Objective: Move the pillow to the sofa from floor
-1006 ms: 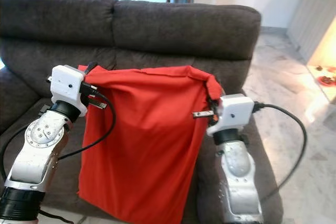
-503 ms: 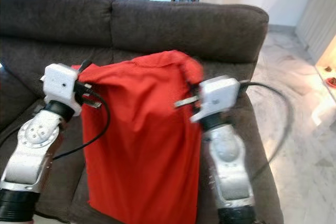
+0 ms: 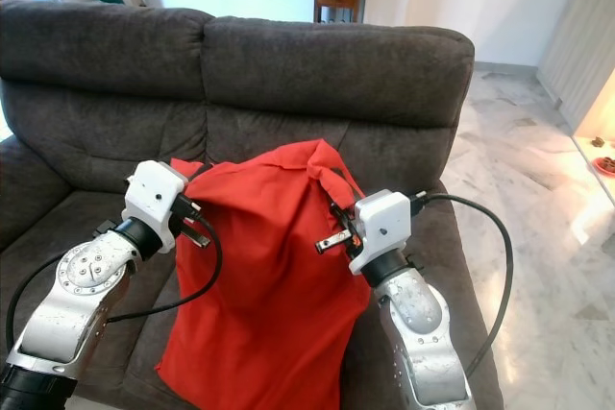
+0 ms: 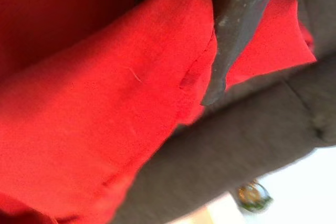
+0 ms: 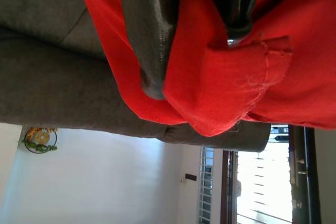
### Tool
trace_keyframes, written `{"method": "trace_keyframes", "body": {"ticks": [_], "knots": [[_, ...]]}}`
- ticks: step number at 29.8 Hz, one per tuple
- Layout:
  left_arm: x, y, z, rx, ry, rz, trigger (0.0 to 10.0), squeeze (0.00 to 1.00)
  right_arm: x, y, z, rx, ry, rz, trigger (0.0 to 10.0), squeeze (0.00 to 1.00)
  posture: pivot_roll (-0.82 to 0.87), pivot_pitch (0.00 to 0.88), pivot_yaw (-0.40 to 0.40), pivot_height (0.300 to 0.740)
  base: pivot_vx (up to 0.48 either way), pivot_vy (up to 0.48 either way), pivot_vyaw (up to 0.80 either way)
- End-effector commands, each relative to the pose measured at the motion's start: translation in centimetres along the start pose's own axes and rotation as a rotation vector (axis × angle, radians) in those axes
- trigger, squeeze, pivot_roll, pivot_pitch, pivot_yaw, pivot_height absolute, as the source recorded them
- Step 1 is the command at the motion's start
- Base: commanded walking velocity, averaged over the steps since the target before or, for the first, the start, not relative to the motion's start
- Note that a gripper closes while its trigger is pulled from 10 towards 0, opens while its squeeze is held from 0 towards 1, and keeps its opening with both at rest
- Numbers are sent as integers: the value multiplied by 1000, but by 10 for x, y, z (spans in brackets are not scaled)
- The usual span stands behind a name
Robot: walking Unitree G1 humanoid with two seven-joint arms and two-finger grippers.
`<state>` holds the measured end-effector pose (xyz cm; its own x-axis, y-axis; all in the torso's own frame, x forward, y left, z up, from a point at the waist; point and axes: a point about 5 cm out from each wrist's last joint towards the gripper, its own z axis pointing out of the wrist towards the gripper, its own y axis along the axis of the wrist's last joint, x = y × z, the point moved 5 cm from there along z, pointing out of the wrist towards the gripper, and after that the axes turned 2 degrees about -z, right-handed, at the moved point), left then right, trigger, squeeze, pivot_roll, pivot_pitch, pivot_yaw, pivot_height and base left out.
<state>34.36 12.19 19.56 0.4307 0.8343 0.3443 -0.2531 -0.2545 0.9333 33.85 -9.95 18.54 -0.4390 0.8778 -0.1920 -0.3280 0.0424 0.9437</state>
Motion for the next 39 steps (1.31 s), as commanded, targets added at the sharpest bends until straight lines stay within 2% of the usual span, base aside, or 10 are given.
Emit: {"method": "trace_keyframes", "body": {"ticks": [1, 4, 8, 20, 21, 22, 23, 24, 25, 39], "knots": [[-16, -6, 0, 35, -81, 14, 10000, 0, 2, -4, 0, 7, 9, 8, 10000, 0, 27, 65, 22, 740, 0, 0, 0], [-23, -10, 0, 48, -103, -1, 10000, 0, 1, -8, -3, 22, 3, 17, 10000, 0, 22, 66, 24, 740, 0, 0, 0], [-33, -20, -3, 90, -159, 48, 10000, 0, 0, -19, -9, 57, -4, 19, 10000, 0, 23, 65, 24, 740, 0, 0, 0], [-30, -22, -3, 106, -145, 41, 10000, 0, -9, -30, -15, 83, -60, 37, 10000, 0, 22, 59, 26, 740, 0, 0, 0], [-31, -22, -4, 108, -147, 40, 10000, 306, -9, -31, -16, 83, -61, 40, 10000, 0, 22, 59, 26, 740, 0, 0, 0], [-31, -22, -4, 109, -148, 39, 10000, 306, -9, -31, -16, 83, -62, 43, 10000, 0, 22, 59, 26, 740, 0, 0, 0], [-32, -23, -4, 111, -150, 39, 10000, 984, -9, -31, -16, 82, -63, 44, 10000, 0, 21, 60, 26, 740, 0, 0, 0], [-32, -23, -4, 111, -150, 39, 10000, 984, -9, -31, -16, 82, -63, 44, 10000, 0, 21, 60, 26, 740, 0, 0, 0], [-32, -23, -4, 111, -151, 35, 10000, 1000, -9, -30, -16, 76, -65, 53, 10000, 1000, 20, 62, 26, 740, 0, 0, 0], [-36, -20, -2, 100, -157, 29, 10000, 1000, -8, -26, -12, 51, -72, 45, 10000, 1000, 20, 68, 26, 740, 0, 0, 0]]}}
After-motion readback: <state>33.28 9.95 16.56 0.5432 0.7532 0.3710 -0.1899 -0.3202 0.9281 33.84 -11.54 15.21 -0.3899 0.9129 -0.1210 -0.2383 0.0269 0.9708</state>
